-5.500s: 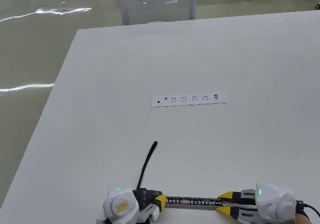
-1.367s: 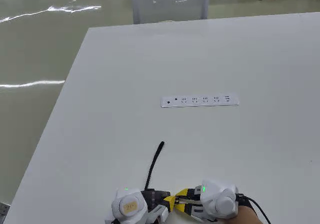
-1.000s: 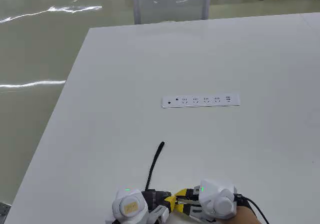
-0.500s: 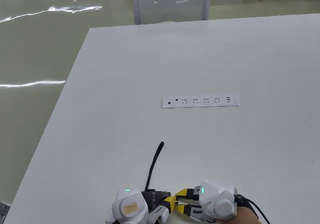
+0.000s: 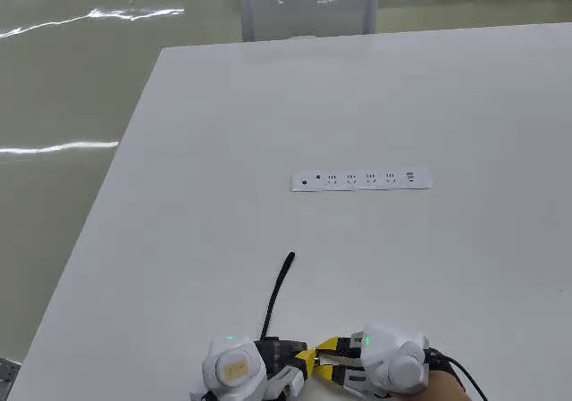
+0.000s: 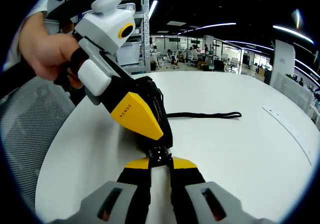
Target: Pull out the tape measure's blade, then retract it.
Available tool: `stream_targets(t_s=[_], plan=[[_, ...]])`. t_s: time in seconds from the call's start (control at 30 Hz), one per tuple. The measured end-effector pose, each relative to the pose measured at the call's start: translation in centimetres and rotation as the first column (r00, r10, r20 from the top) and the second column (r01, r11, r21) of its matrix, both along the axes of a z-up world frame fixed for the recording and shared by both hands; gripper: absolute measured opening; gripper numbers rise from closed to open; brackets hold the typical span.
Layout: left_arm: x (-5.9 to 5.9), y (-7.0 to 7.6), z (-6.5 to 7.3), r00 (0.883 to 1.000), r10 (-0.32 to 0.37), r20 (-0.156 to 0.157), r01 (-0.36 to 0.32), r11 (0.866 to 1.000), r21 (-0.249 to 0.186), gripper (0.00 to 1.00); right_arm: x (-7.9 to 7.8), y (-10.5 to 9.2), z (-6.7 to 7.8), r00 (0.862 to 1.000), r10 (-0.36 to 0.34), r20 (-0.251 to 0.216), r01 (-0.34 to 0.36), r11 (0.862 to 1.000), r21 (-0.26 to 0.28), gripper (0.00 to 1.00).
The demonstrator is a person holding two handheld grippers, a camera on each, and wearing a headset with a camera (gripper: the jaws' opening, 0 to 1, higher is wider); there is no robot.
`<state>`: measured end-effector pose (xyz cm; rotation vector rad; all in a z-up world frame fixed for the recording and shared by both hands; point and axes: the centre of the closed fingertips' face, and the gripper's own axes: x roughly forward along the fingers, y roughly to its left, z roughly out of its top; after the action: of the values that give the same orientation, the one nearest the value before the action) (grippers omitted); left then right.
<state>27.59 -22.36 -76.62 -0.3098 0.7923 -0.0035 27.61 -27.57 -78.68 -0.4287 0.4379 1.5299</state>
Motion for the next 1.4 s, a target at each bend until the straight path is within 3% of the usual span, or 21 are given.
stream_targets(t_s=[0.8,1.4], plan=[[0.04,0.03,-0.04,1.000,0.002,-0.003,-0.002,1.000,-0.003,0.63,-0.03,0.46,-0.13,1.000,0.020,0.008,-0.020,1.000,-0.009,0.09],[0.04,0.06,0.06,1.000,-0.004,0.002,0.004,1.000,-0.002,0.64,-0.12,0.68,-0.04,0.998,0.039,0.040,-0.037,0.999,-0.028,0.12]])
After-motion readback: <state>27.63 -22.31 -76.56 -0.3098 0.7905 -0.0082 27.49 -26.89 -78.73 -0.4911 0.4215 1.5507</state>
